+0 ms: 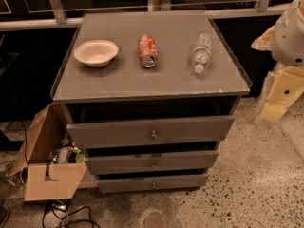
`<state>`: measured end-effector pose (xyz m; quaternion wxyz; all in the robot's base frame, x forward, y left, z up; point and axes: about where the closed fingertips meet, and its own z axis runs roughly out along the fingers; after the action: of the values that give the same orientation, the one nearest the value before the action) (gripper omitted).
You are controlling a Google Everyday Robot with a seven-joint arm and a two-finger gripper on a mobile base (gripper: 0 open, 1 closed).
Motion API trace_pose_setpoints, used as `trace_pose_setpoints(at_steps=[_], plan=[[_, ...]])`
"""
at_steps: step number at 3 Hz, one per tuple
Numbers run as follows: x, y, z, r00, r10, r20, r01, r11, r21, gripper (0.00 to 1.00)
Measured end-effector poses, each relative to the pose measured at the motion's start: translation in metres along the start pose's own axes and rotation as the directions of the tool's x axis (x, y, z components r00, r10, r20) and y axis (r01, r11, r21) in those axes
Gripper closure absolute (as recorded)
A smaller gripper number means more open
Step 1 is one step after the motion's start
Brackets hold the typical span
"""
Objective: Open middle drawer
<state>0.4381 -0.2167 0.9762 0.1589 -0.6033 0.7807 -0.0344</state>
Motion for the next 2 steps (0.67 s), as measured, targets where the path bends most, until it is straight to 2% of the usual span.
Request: trace_pose_setpoints(at_steps=[1,2], plan=[[0.0000,0.0000,0.0000,1.000,0.000,0.000,0.000,1.0000,0.000,0.00],[-0.0009,-0.0014,-0.0001,0.999,-0.026,0.019,0.025,0.9993,0.026,0.00]])
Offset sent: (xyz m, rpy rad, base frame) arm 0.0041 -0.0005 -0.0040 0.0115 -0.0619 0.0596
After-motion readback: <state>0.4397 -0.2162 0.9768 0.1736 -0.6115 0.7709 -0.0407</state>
